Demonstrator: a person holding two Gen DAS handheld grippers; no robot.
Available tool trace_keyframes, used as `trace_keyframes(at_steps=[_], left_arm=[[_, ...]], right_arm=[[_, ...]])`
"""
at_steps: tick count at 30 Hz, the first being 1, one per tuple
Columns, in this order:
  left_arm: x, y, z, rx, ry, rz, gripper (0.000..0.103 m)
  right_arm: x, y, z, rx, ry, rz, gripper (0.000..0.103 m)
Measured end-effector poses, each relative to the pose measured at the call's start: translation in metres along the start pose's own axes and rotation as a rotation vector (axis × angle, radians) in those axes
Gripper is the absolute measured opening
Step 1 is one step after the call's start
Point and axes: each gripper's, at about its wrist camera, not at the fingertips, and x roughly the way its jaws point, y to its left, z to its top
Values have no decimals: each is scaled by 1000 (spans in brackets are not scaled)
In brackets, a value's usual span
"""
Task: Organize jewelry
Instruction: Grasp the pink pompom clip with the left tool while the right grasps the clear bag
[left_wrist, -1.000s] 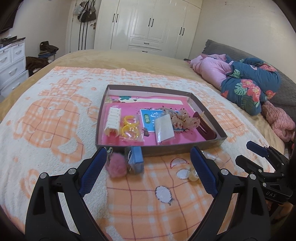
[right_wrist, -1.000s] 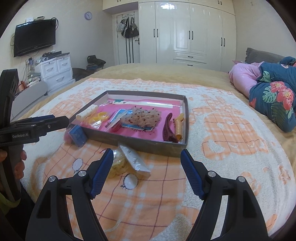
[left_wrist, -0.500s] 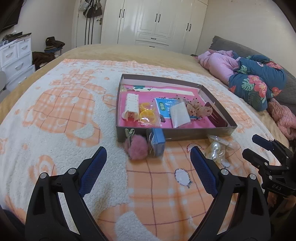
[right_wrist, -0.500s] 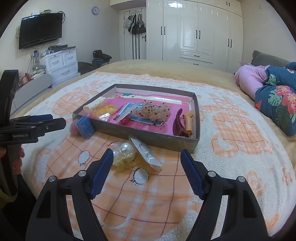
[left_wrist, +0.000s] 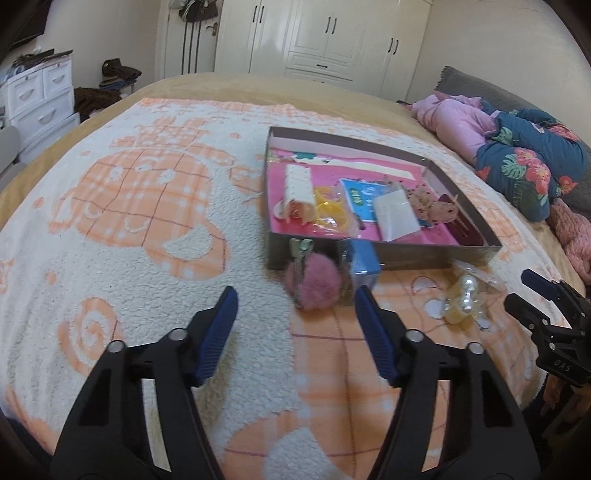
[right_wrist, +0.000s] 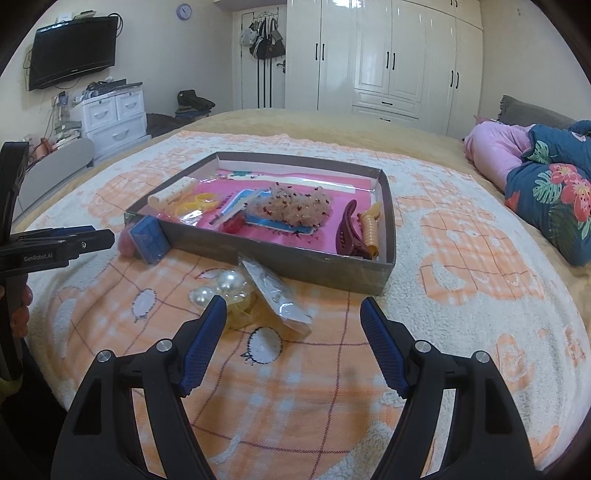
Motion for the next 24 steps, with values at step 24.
trace_keyframes(at_steps=[24], left_arm=[[42, 7, 13, -48, 67, -83, 47]], right_arm=[[36, 4, 0, -90, 33, 10, 40]])
